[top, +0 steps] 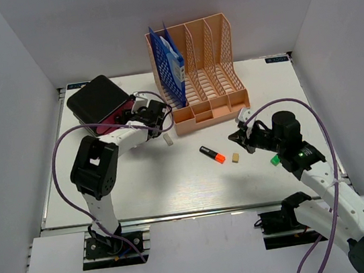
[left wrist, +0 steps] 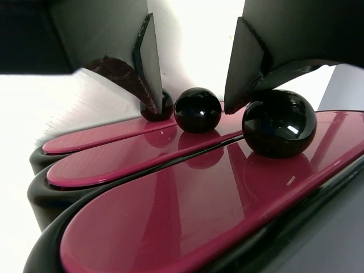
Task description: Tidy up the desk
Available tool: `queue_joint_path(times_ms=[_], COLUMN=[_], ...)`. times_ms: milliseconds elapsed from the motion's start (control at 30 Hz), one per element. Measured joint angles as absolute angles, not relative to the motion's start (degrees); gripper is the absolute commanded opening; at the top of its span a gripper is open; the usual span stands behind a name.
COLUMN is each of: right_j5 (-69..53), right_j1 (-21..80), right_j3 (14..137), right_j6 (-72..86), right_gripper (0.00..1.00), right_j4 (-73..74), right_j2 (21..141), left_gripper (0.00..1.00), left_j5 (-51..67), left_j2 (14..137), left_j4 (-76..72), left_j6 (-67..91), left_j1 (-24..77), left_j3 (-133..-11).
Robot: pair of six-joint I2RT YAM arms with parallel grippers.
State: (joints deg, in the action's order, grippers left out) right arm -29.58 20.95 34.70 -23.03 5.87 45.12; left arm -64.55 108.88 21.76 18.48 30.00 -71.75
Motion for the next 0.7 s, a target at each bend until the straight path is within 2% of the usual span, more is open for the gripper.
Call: queue_joint_path(times_ms=[267,367,500,533,600,633,700], right_j5=[-28.9,-28.7,-28.6,-28.6,-28.6,-28.6,-28.6], right_j1=[20.8,20.7,20.7,20.7,20.6,20.6,20.6], right_j3=[34.7,34.7,34.7,34.7,34.7,34.7,34.7], right_j6=[-23.2,-23.2,-23.2,-23.2,-23.3,-23.4,-23.4], right_gripper=[0.0,0.0,0.0,0.0,0.0,0.0,0.0], right_j4=[5.9,5.9,5.9,5.9,5.9,5.9,5.9], right_j2=[45.1,45.1,45.1,45.1,45.1,45.1,45.1], left_gripper=[0.57,0.53,0.38,0.29,0.2,0.13,0.06], left_j5=[-65.4,-65.7,-65.9,-65.9,-65.9,-65.9,-65.9], left_j2=[109.6,110.1,110.9,110.9,110.9,110.9,110.8], left_j4=[20.9,20.6,20.5,20.5,20.4,20.3,20.1], left_j6=[18.2,18.0,18.0,18.0,18.0,18.0,18.0], left_j1=[29.6,29.2,28.6,28.6,28.6,28.6,28.9], left_j3=[-71.7,-71.7,-71.7,-71.7,-71.7,-71.7,-71.5])
